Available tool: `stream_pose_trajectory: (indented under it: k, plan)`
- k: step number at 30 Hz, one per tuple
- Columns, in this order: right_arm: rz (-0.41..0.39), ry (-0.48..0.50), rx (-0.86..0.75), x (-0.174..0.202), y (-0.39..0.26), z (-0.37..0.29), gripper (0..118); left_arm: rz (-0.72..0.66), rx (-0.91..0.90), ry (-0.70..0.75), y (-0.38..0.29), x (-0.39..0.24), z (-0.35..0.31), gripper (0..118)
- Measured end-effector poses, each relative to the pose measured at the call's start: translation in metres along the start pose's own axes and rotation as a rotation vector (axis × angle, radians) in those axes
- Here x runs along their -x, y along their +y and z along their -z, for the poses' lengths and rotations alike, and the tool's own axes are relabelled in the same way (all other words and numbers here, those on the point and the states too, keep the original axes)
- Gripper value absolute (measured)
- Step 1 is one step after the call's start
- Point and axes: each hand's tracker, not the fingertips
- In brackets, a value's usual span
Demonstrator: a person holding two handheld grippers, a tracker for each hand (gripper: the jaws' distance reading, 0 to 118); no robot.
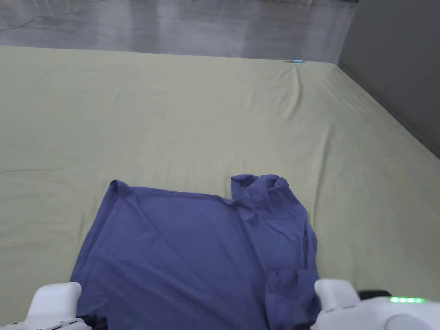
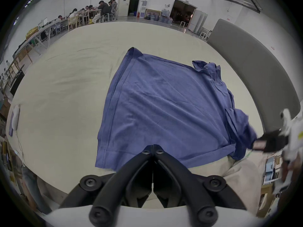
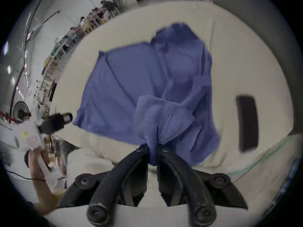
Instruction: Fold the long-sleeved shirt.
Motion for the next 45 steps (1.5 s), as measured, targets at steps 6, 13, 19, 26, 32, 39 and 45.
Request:
stream_pose_trajectory:
  k: [6, 13, 19, 26, 32, 39, 45]
  plan:
    - [0.061, -0.039, 0.065, -0.009, 0.001, 0.062, 7, 0.004, 0.011, -0.012, -0.002, -0.002, 0.001, 0]
    - [0.092, -0.024, 0.122, -0.014, 0.017, 0.066, 11, -0.003, 0.003, -0.01, -0.001, 0.002, 0.0, 0]
    - [-0.043, 0.017, -0.098, 0.008, 0.017, -0.023, 104, -0.012, -0.003, -0.005, 0.0, 0.004, 0.0, 0]
    - [-0.075, -0.004, -0.266, 0.024, 0.006, -0.031, 0, -0.004, 0.027, 0.003, -0.003, 0.0, 0.009, 0]
    - [-0.013, 0.089, -0.214, 0.012, 0.022, -0.017, 0, -0.039, 0.071, -0.083, 0.044, 0.009, 0.026, 0]
    - [-0.026, 0.08, -0.224, 0.007, 0.026, -0.011, 0, 0.051, 0.008, 0.101, 0.207, 0.031, 0.125, 116]
    - [0.037, 0.047, -0.212, -0.018, 0.025, -0.011, 0, -0.077, 0.07, 0.183, 0.262, 0.041, 0.215, 115]
